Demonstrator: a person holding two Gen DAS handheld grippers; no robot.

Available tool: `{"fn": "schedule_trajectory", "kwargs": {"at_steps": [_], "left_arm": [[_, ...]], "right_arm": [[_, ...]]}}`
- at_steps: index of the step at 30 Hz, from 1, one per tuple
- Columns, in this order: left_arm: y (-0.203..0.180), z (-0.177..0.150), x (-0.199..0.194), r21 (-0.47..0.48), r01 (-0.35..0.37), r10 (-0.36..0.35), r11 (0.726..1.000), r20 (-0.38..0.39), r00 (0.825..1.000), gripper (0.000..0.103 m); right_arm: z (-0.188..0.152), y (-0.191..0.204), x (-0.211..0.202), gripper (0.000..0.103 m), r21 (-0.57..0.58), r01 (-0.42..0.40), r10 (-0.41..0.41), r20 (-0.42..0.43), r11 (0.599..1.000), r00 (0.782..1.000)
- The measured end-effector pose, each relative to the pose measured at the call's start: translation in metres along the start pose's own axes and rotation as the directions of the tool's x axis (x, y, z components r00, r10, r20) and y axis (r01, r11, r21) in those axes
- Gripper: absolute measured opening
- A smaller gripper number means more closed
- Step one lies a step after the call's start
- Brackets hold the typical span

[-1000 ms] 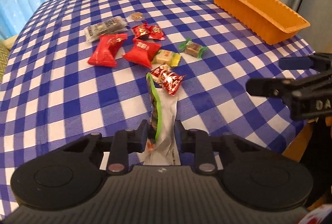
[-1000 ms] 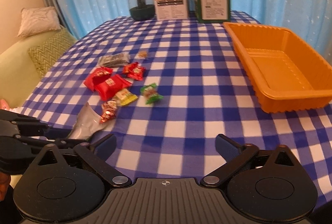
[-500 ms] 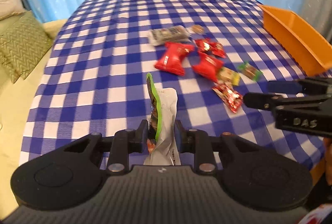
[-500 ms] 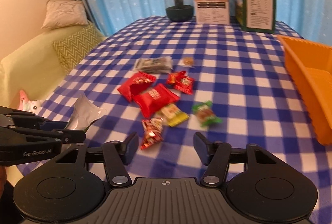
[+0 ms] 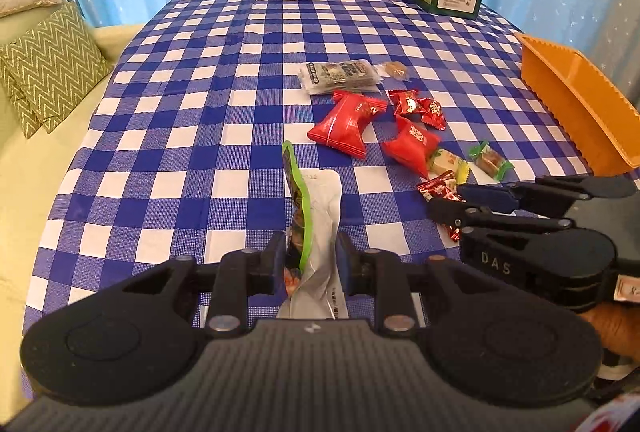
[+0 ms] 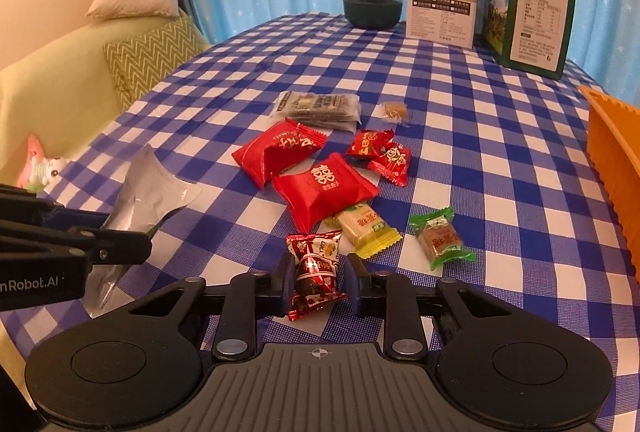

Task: Organize snacks
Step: 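Carry the bag with the left gripper while the right gripper carries the candy over the orange tray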

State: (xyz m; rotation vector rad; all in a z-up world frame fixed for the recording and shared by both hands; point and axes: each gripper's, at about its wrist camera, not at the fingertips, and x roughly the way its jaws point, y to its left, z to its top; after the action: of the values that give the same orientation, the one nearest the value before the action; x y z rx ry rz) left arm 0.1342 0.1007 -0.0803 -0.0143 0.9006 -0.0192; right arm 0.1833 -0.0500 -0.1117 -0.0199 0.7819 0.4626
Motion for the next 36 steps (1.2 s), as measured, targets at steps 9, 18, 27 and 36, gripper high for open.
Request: {"fn": "schedule_trajectory", "kwargs": {"at_steps": [9, 18, 27, 36], "left_arm": [[-0.011, 0.001, -0.005, -0.002, 0.015, -0.015, 1.0, 0.004, 1.0, 0.024], [-0.059, 0.018, -0.018, 0.055, 0.09, -0.092, 0.994, 0.041, 0.995, 0.023], [-0.15, 0.057, -0.025, 0.161, 0.199, -0.215, 0.967, 0.085, 0.973, 0.023], [-0.231, 0.099, -0.012, 0.234, 0.276, -0.304, 0.932, 0.092, 0.948, 0.023]], "right_arm": [[-0.002, -0.009, -0.023, 0.021, 0.005, 0.023, -0.024, 0.049, 1.0, 0.998], [0.004, -0.056, -0.083, 0.021, 0.097, 0.122, -0.136, 0.151, 0.988, 0.979], [0.002, -0.14, -0.14, 0.021, 0.225, 0.263, -0.306, 0.183, 0.938, 0.935], [0.003, -0.213, -0.163, 0.021, 0.302, 0.334, -0.394, 0.166, 0.893, 0.904]]}}
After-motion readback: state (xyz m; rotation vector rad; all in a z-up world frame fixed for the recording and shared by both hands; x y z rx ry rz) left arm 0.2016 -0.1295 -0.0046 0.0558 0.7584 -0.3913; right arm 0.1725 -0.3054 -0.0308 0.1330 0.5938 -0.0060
